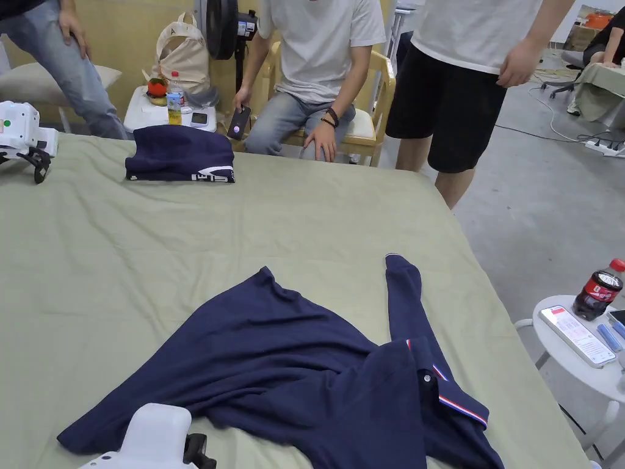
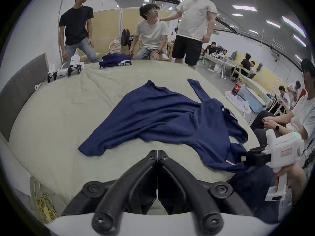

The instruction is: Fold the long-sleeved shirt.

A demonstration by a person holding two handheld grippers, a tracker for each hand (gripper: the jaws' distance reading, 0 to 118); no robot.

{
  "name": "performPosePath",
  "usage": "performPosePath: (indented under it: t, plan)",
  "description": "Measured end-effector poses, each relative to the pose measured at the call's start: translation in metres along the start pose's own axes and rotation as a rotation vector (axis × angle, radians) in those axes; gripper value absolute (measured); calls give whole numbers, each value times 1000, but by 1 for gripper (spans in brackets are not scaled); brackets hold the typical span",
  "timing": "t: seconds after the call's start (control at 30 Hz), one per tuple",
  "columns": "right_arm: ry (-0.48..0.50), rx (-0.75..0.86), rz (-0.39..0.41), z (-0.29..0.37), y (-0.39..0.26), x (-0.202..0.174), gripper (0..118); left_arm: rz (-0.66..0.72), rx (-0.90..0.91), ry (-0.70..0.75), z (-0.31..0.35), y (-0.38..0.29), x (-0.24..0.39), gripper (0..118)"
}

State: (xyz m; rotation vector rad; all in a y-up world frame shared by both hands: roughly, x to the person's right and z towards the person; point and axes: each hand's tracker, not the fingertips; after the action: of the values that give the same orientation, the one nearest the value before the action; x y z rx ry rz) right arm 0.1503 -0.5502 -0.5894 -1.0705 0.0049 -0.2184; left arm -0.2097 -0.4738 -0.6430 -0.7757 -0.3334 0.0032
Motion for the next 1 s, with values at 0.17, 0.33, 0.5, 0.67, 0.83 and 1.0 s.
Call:
performPosePath:
  t: [0.17, 0.33, 0.5, 0.67, 0.83, 1.0]
  plan:
    - [79, 282, -28, 71, 13, 10, 114, 3, -16, 20, 4, -3, -3, 0]
    - [52, 372, -61, 110, 13, -3, 115, 27, 25, 32, 9, -6, 1, 0]
    - [2, 391, -2, 94, -16, -24, 1, 30, 6, 14, 2, -18, 8, 0]
    - [48, 283, -36, 58, -18, -23, 1, 55, -34, -6, -6, -28, 7, 0]
    - [18, 313, -13, 50, 5, -14, 1, 59, -66, -6, -20, -26, 1, 0]
    - [72, 320, 7, 20, 112, 11, 28, 60, -75, 5, -37, -16, -6, 0]
